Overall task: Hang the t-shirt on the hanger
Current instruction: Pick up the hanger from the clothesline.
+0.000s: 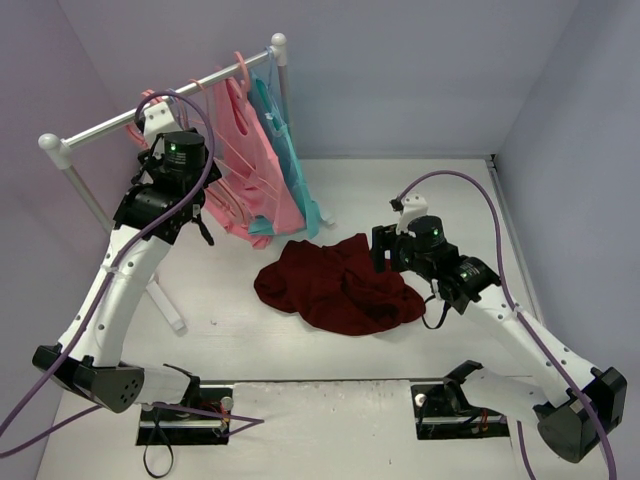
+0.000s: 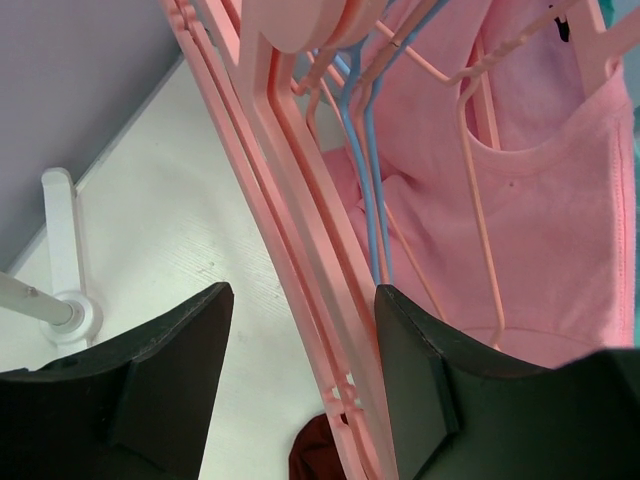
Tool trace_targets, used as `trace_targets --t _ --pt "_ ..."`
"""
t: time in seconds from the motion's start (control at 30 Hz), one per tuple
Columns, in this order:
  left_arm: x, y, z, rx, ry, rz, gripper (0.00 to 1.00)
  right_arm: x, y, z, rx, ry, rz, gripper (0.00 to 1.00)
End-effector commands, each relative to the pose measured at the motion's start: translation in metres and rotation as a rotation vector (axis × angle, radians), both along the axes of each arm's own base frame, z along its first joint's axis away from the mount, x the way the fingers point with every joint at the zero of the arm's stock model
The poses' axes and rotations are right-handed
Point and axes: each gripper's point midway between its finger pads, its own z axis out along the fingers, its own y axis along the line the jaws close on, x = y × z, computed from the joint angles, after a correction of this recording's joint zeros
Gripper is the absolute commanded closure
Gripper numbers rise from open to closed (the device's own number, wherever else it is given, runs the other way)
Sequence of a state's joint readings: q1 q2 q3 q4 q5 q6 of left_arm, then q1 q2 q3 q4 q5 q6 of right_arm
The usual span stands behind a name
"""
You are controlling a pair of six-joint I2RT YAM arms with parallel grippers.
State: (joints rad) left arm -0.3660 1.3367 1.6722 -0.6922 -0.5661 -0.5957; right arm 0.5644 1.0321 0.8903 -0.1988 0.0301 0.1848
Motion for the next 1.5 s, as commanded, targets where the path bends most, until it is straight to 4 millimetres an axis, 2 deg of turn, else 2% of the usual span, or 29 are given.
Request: trace_targets --t 0.0,0.3,0.53,0.8,0.97,1.23,1.47 --pt "0.002 -0.003 0.012 -0.049 -0.047 -0.002 0.46 0.003 0.006 0.017 0.033 -0.062 0.023 0.29" --pt "-0.007 0.005 0.009 -0.036 -0.046 0.025 0.46 0.002 0.006 0.014 0.027 -0.057 0.031 0.29" --pt "-0.016 0.012 0.011 -0.033 -0.061 0.043 0.50 0.004 0.008 0.011 0.013 -0.053 0.041 0.28" --pt "-0.021 0.013 0.028 -0.039 -0.096 0.030 0.50 0.002 0.014 0.007 0.018 -0.032 0.077 0.27" --pt "-0.025 0.015 0.032 -0.035 -0.105 0.033 0.50 0.001 0.016 0.006 0.021 -0.028 0.089 0.27" --pt "-0.030 0.021 0.034 -0.017 -0.109 0.042 0.64 0.000 0.019 0.007 0.029 -0.024 0.104 0.26" --pt "-0.031 0.022 0.021 -0.001 -0.081 0.051 0.65 0.000 0.019 0.007 0.027 -0.025 0.108 0.25"
